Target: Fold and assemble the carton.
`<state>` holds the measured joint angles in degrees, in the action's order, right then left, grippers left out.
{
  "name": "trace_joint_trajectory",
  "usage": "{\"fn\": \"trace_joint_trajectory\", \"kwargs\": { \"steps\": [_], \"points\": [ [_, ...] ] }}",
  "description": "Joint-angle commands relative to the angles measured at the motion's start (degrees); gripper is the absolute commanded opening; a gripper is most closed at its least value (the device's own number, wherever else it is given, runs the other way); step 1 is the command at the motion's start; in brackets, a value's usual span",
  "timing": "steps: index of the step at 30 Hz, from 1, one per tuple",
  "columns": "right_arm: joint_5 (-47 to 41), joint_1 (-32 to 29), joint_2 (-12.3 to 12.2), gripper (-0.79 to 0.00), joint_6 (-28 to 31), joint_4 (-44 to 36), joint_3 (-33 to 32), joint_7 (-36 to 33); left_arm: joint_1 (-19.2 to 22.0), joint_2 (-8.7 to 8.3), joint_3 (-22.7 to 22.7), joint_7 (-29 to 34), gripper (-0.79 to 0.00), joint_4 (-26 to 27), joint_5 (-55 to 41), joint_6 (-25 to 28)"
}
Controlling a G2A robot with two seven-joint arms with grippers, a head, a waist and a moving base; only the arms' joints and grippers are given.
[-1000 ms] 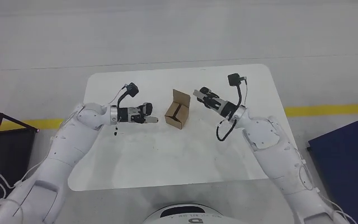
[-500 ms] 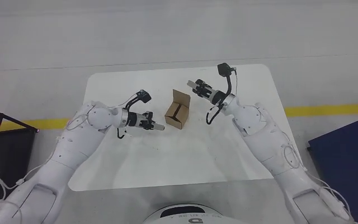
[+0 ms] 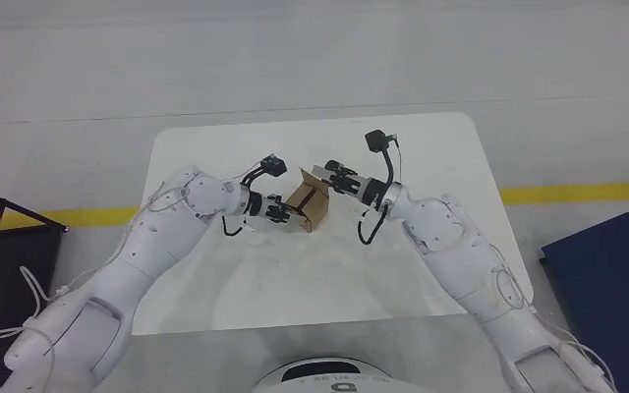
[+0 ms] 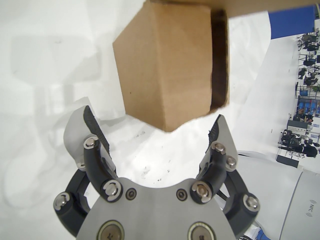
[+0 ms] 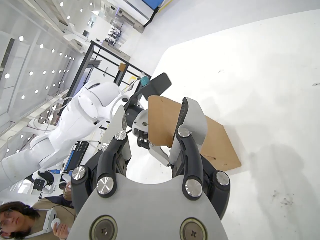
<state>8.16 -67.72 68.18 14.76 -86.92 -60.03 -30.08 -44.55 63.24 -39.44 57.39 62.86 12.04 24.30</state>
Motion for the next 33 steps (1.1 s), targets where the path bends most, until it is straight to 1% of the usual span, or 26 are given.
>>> {"fn": "trace_joint_trajectory", "kwargs": {
  "steps": [1, 4, 10, 16, 22, 26, 29, 33],
  "points": [
    [-0.18, -0.52, -0.04, -0.342, 0.07, -0.26, 0.02, -0.55, 0.51, 0.41, 0.61, 0.14, 0.0, -0.5, 0.14, -0.24],
    [-0.56, -0.97, -0.03, -0.326, -0.08, -0.18, 0.26, -1.62, 1.14, 1.02, 1.28, -0.15, 0.0, -1.32, 0.13, -0.24],
    [-0.58, -0.99, 0.17, -0.323, -0.45, 0.46, 1.4, -3.11, 2.18, 1.94, 2.09, -0.39, 0.0, -2.97, 0.26, 0.68],
    [-0.89, -0.49, 0.34, -0.305, -1.3, 0.95, 1.52, -3.16, 2.5, 2.22, 1.98, -0.76, 0.0, -3.9, 0.76, 1.92],
    [-1.79, 0.72, 0.59, -0.289, -2.33, 2.87, 2.19, -5.21, 1.08, 1.53, 0.59, -1.02, 0.0, -3.97, 1.27, 2.72],
    [-2.42, 1.94, 0.94, -0.286, -2.65, 4.68, 3.28, -6.53, -0.15, 0.72, -1.0, -1.32, 0.0, -2.04, 1.8, 3.08],
    [-2.2, 2.6, 1.17, -0.296, -3.15, 5.66, 3.97, -6.87, -1.36, -0.12, -2.72, -1.54, 0.0, 0.06, 2.02, 3.47],
    [-1.74, 3.13, 1.35, -0.296, -3.73, 6.44, 4.41, -6.83, -4.11, -1.93, -6.64, -1.84, 0.0, 3.75, 1.7, 4.99]
  ]
}}
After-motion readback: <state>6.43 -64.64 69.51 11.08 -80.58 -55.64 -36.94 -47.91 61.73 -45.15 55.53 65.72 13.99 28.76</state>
